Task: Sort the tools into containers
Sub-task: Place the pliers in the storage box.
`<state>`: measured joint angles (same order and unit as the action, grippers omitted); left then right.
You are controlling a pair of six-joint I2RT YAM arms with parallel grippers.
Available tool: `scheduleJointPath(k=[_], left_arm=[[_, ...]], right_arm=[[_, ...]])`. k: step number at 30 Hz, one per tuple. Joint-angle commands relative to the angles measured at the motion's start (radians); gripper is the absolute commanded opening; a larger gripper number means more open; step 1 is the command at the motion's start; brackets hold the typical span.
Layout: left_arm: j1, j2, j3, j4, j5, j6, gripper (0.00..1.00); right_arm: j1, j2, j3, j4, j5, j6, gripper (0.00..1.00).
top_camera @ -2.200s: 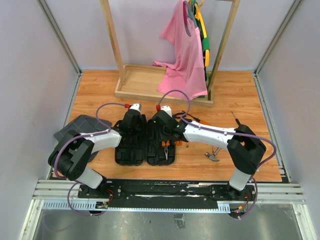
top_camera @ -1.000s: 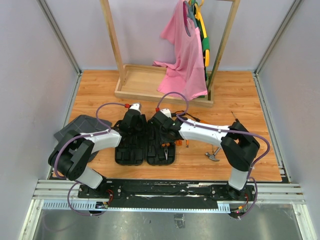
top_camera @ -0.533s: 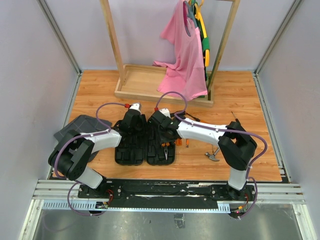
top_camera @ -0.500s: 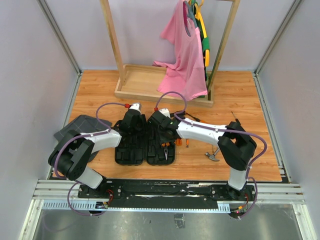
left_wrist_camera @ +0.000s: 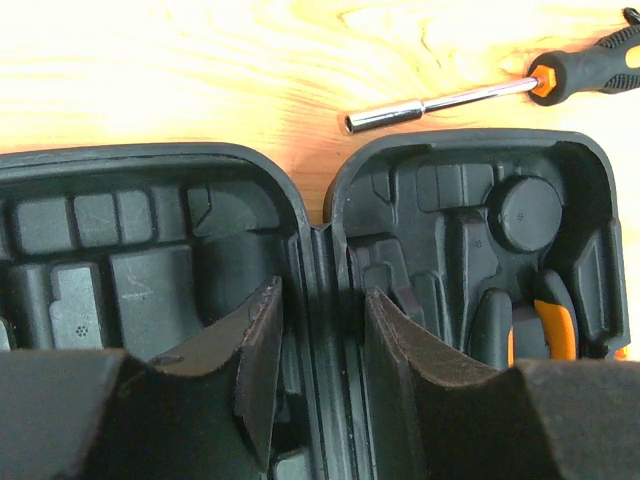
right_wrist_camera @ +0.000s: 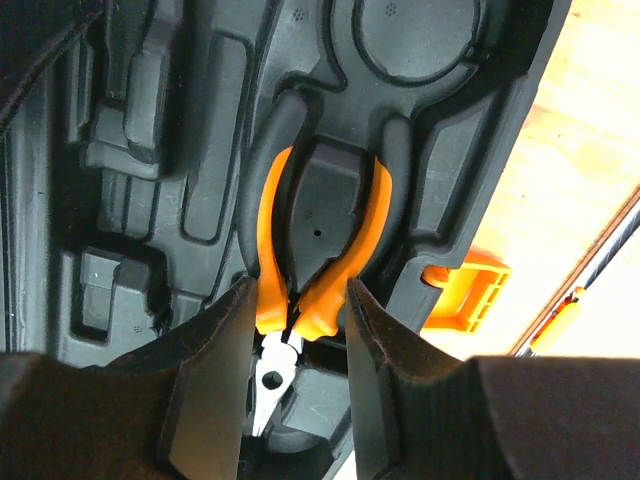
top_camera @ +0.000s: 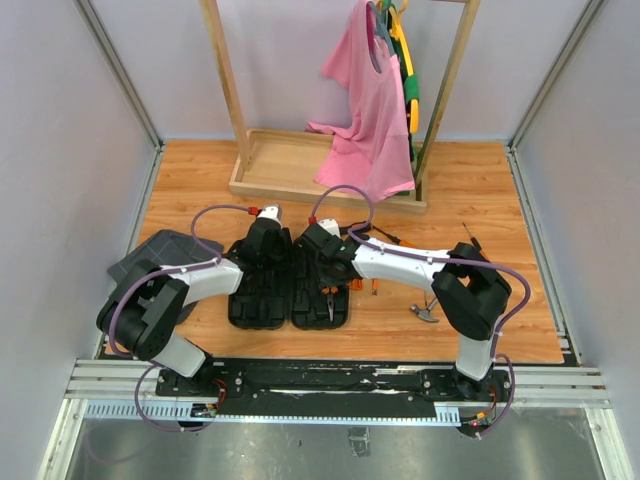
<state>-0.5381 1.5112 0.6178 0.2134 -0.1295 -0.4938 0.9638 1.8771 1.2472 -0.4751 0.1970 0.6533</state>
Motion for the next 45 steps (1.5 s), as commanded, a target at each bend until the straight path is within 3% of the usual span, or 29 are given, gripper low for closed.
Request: scheduleJointPath(k=[1,10,16,26,33,45], left_arm=[[0.006,0.035,-0.010,-0.054,-0.002,0.016,0.37],[0.006,0.035,-0.010,-0.055,-0.007,0.017,0.36],[0.006,0.034,-0.009,-0.057,-0.008,0.016,0.36],[0.006,0.030,-0.008,-0.060,-0.013,0.017,0.36],[0.006,0.032,-0.009,-0.057,-0.009,0.017,0.36],[0.006,0.034,-0.009,-0.057,-0.008,0.017,0.36]], right_arm=[[-0.005,0.245,-0.157,0.015,-0.154,0.028,0.01],[-0.006,0.169,-0.153,-0.004,-0.103,0.020,0.01],[-0.008,-0.046,-0.102,-0.001,-0.019,-0.042,0.17],[-0.033,-0.250,-0.068,0.093,0.077,-0.110,0.29],[-0.093,-0.189,-0.056,0.148,-0.054,-0.105,0.21],[-0.092,0.001,0.090,0.113,-0.089,-0.107,0.31]])
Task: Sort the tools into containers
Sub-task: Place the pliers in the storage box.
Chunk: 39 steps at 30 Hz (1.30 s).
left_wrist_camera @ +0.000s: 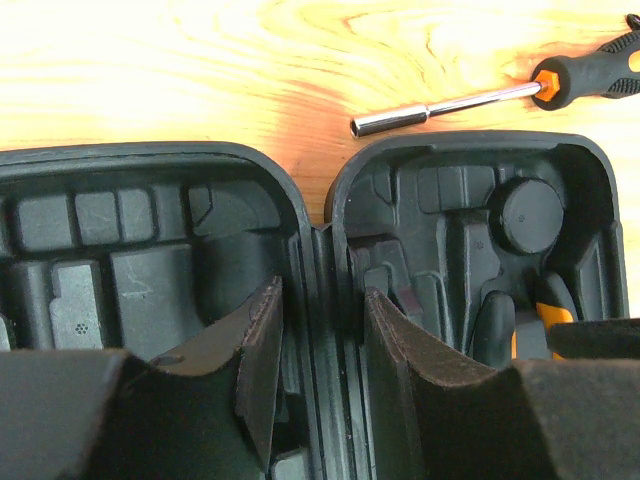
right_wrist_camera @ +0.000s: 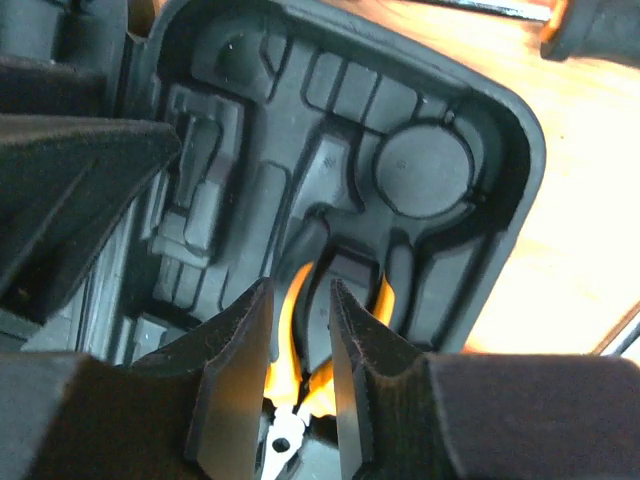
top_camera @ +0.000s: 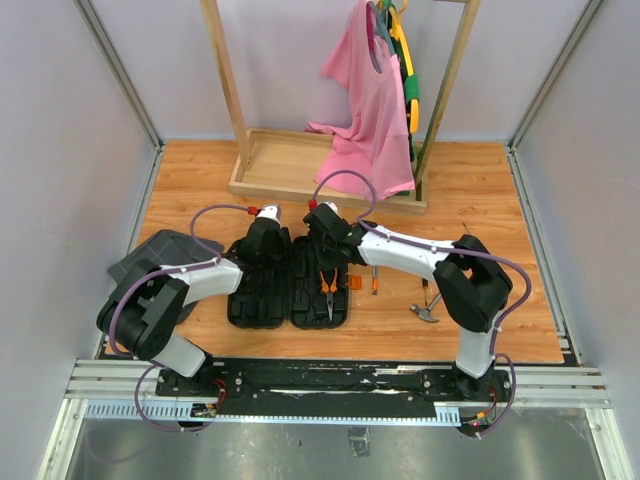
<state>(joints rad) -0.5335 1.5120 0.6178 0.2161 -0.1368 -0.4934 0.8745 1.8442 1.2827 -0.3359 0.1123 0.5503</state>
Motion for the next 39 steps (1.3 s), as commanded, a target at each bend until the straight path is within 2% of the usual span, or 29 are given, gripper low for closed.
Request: scheduleJointPath(k=[1,8,24,39], left_arm=[[0.002,0.034,-0.007,-0.060,-0.001,0.017,0.36],[0.001,0.035,-0.007,-0.060,-0.004,0.018,0.36],[0.003,0.048,-0.001,-0.068,-0.016,0.019,0.35],[0.003,0.049,0.002,-0.077,-0.033,0.020,0.35]], right_arm=[[-0.002,0.043,0.060,-0.031,0.004,-0.002,0.31],[-0.002,0.093,0.095,-0.089,0.054,-0.001,0.28],[-0.003,0.131,0.083,-0.204,0.100,0.012,0.01],[0.003,0.202,-0.026,-0.215,0.055,0.042,0.01]])
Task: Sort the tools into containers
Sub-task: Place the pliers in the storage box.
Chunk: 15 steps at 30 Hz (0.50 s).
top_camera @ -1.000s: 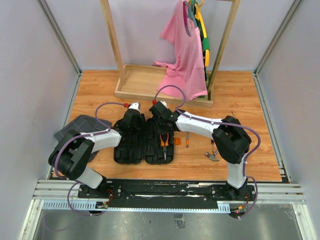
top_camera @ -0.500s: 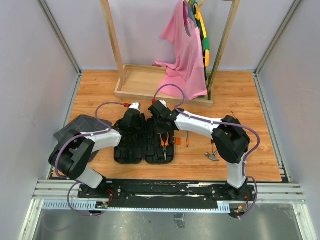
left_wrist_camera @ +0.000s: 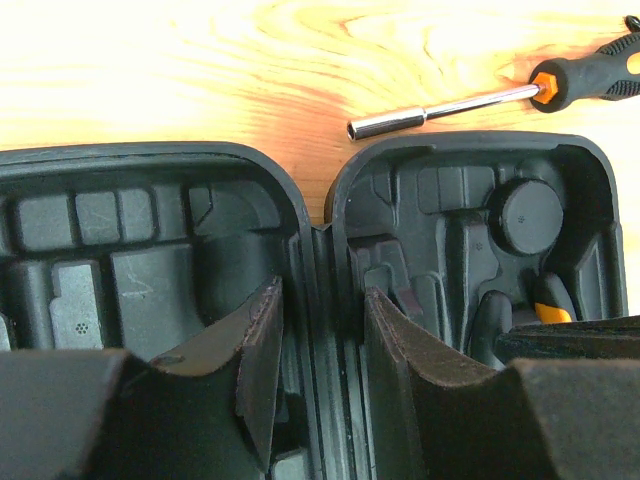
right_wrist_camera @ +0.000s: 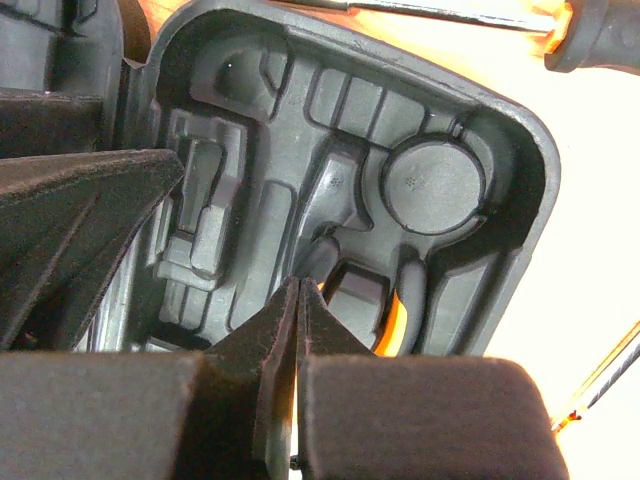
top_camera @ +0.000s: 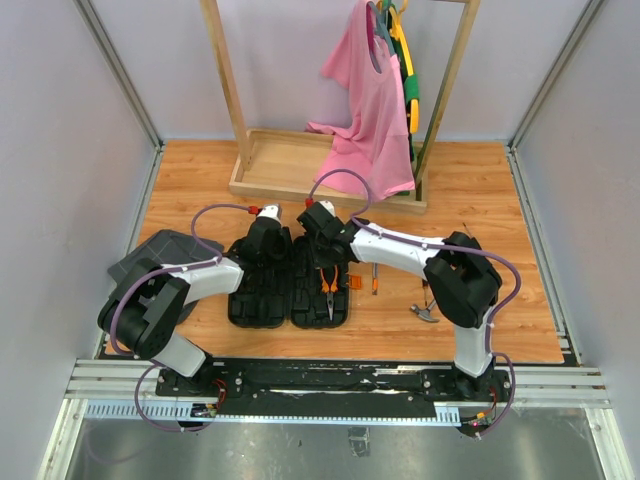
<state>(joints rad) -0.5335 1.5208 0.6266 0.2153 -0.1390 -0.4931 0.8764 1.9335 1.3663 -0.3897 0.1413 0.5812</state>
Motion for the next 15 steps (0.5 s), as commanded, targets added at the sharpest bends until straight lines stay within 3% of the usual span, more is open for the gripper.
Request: scheduleJointPath(k=[1,15], left_arm=[[0.003,0.041,-0.006,-0.076,-0.031,0.019,0.35],[0.003,0.036,-0.008,-0.075,-0.033,0.021,0.35]], right_arm=[[0.003,0.117,-0.121,-0.161,0.027,0.017,0.01],[0.024,0.164,-0.257,-0.120,0.020,0.058,0.01]])
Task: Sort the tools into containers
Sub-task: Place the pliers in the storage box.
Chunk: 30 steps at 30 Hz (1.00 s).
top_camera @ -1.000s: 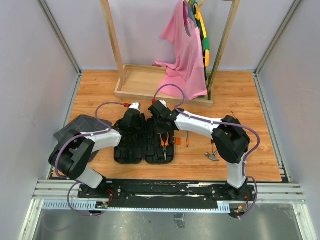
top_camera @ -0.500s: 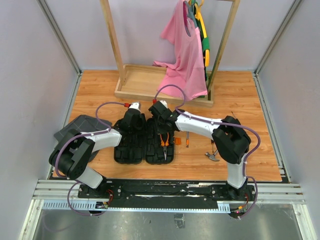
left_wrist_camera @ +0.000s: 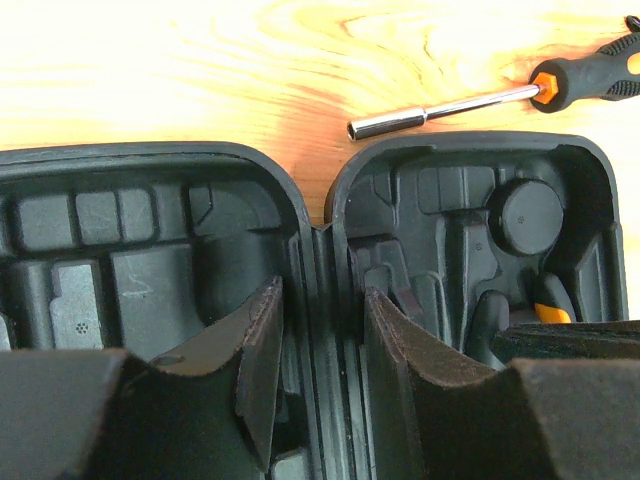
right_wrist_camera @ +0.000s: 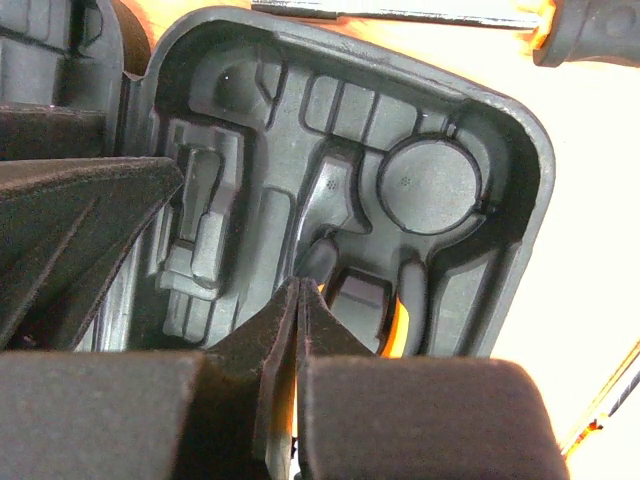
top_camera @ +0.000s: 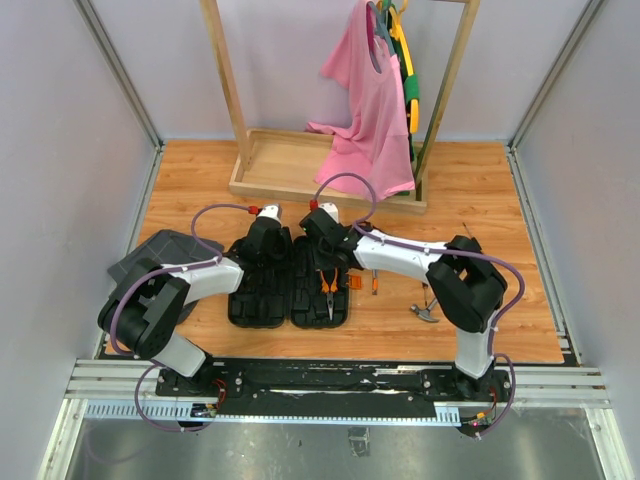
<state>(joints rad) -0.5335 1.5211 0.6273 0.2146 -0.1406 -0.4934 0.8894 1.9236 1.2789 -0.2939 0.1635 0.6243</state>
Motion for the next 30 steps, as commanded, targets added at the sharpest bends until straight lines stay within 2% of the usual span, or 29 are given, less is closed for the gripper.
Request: scheduleJointPath(k=[1,9,15,22,26,30], left_arm=[[0.003,0.035,-0.009,-0.074,-0.033,0.021,0.34],[0.003,0.034,-0.010,-0.073,-0.029,0.021,0.34],[0.003,0.022,-0.014,-0.072,-0.032,0.022,0.34],[0.003,0.030,-0.012,-0.070,-0.026,0.021,0.34],[0.003,0.033,-0.010,-0.070,-0.025,0.019,0.34],[0.003,0.036,-0.010,-0.069,-0.025,0.019,0.34]], right_arm=[[0.011,0.156,-0.180,-0.209,0.003,0.017,0.01],[0.004,0.001,-0.139,-0.191,0.009,-0.011,0.01],[0.000,0.126,-0.009,-0.290,-0.003,-0.056,0.01],[0.007,0.196,-0.013,-0.319,-0.029,-0.054,0.01],[0.008,0.190,-0.035,-0.288,-0.046,-0.055,0.01],[0.006,0.119,-0.030,-0.244,-0.050,-0.073,0.05]])
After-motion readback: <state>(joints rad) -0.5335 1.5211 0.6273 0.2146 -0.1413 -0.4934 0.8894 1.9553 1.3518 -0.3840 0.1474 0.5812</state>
